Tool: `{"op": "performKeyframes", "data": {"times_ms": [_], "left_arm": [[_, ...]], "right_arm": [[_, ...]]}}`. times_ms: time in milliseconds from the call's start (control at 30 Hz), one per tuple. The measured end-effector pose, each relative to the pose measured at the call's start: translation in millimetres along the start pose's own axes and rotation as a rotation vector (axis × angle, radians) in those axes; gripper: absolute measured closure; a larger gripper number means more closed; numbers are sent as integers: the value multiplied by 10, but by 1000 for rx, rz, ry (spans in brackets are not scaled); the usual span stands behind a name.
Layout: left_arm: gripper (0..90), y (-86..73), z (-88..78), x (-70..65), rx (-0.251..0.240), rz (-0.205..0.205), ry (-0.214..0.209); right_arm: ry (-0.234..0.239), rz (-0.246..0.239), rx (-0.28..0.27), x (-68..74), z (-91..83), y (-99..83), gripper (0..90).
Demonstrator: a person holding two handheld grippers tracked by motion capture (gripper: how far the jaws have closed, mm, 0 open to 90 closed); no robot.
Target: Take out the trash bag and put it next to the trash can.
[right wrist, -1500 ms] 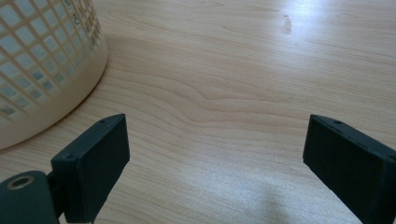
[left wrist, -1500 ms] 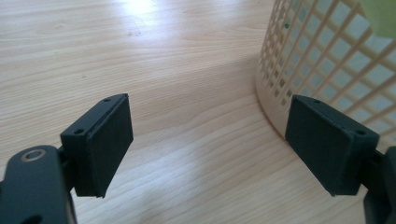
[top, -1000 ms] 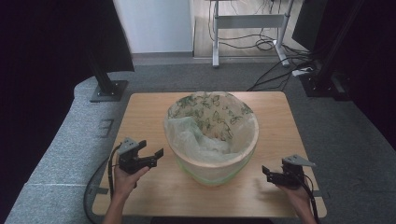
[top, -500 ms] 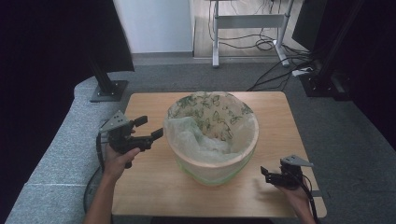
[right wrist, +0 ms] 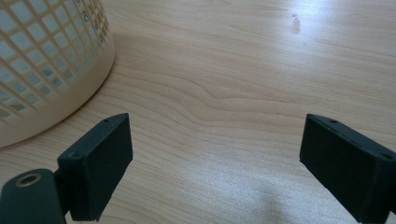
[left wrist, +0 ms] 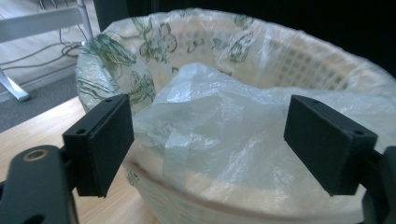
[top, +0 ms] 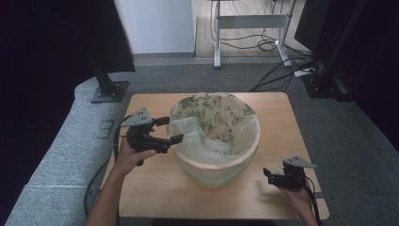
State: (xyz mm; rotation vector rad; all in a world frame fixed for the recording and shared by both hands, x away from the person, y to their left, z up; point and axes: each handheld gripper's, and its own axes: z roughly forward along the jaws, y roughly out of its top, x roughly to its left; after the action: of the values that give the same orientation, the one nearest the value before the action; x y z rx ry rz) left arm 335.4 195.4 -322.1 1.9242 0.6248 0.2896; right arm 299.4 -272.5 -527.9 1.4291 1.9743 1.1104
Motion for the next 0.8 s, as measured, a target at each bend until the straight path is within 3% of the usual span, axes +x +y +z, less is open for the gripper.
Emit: {"op": "performKeyframes", "data": {"times_ms": [100, 167, 267, 333, 367, 533, 667, 800], "left_arm": [[281, -13, 41, 53, 12, -18, 18], [376, -36, 38, 92, -16, -36, 37], [540, -51, 39, 102, -24, -32, 59], [589, -63, 42, 109, -29, -31, 65], [674, -71, 45, 116, -30, -30, 74], [866, -92, 54, 134, -31, -27, 48], [900, -93, 21, 136, -82, -19, 36], [900, -58, -6, 130, -103, -13, 30]], "right_arm": [[-4, -1, 2, 1, 1, 0, 99], [-6, 3, -4, -2, -9, 3, 106], [-10, 2, -8, -5, -10, 4, 111], [-13, 2, -12, -6, -13, 4, 115], [-15, -1, -15, -5, -17, 5, 119], [-20, -1, -23, 0, -25, 8, 130], [-20, -1, -32, -4, -37, 13, 136], [1, 0, -57, -7, -73, 49, 142]]}}
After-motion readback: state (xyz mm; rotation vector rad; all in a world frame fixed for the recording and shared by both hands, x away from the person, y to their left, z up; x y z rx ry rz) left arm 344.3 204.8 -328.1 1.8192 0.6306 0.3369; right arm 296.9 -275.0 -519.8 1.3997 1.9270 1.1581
